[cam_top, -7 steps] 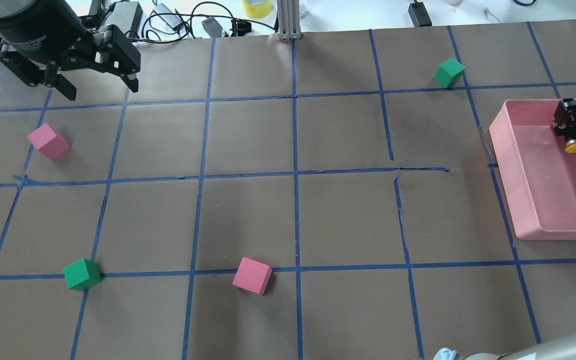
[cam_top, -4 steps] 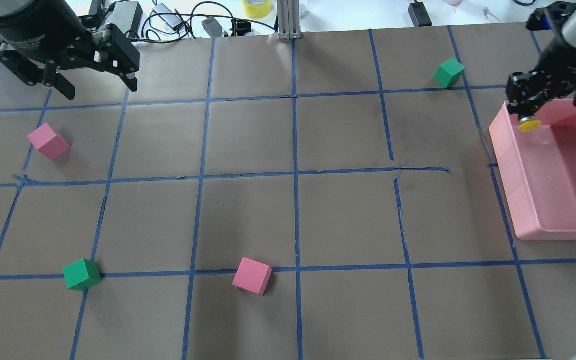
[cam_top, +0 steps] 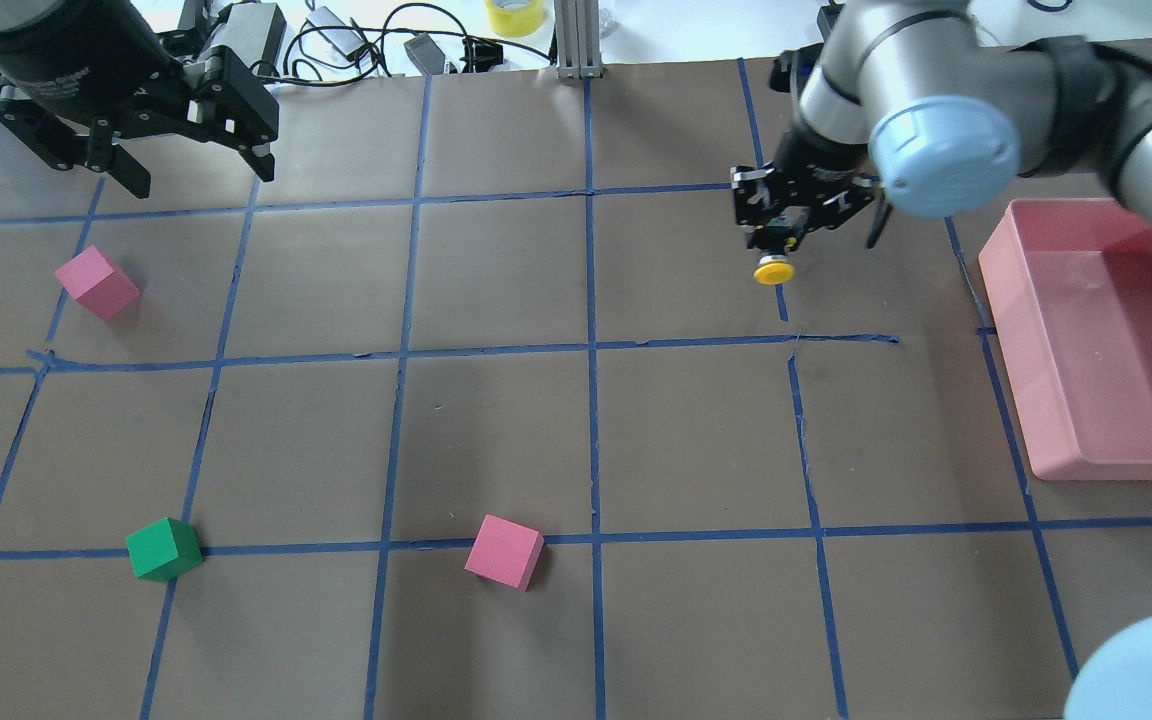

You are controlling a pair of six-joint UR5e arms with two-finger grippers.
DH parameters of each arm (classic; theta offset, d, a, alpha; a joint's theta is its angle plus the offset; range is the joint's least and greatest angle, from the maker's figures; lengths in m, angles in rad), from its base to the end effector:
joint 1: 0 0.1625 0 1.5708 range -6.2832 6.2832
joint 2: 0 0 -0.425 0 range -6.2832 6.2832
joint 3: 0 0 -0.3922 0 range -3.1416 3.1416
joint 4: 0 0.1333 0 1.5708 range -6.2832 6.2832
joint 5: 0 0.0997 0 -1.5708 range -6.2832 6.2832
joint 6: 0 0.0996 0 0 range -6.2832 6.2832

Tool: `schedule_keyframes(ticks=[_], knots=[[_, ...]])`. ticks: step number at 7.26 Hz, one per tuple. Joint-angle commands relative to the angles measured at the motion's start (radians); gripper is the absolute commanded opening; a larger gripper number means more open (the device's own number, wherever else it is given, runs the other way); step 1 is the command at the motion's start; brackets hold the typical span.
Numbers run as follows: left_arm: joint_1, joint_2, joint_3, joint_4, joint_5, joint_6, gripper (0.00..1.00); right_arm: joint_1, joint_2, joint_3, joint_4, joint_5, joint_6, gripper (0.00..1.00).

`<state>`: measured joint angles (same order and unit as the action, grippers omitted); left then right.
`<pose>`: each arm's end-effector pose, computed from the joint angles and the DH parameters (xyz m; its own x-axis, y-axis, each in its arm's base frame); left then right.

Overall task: Align button upright
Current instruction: 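Lift the button switch out of the box and carry it to table center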

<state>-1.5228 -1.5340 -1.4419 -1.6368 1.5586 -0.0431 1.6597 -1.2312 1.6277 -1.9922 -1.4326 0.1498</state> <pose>-0.1113 -0.4862 0.5627 -0.9958 -0.0895 0.0164 -0.0907 0.9910 -0.0989 0.2002 -0.5900 0.3156 -0.9885 0.0583 -0.1399 0.0594 0.9982 -0.0041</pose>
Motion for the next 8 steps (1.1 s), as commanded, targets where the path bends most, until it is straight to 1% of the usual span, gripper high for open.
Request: schedule_keyframes(ticks=[1,4,7,8], knots=[[0.001,0.000,0.000,0.000,0.000,0.000,1.00,0.176,0.154,0.006,-0.221,0.023,0.213,0.00],[0.001,0.000,-0.002,0.002,0.001,0.000,1.00,0.233,0.209,0.012,-0.263,0.021,0.247,0.00],[0.001,0.000,0.000,0.003,0.000,0.000,1.00,0.253,0.223,0.014,-0.278,0.020,0.241,0.00],[0.003,0.002,0.000,0.003,0.000,0.000,1.00,0.256,0.223,0.015,-0.275,0.020,0.238,0.04]])
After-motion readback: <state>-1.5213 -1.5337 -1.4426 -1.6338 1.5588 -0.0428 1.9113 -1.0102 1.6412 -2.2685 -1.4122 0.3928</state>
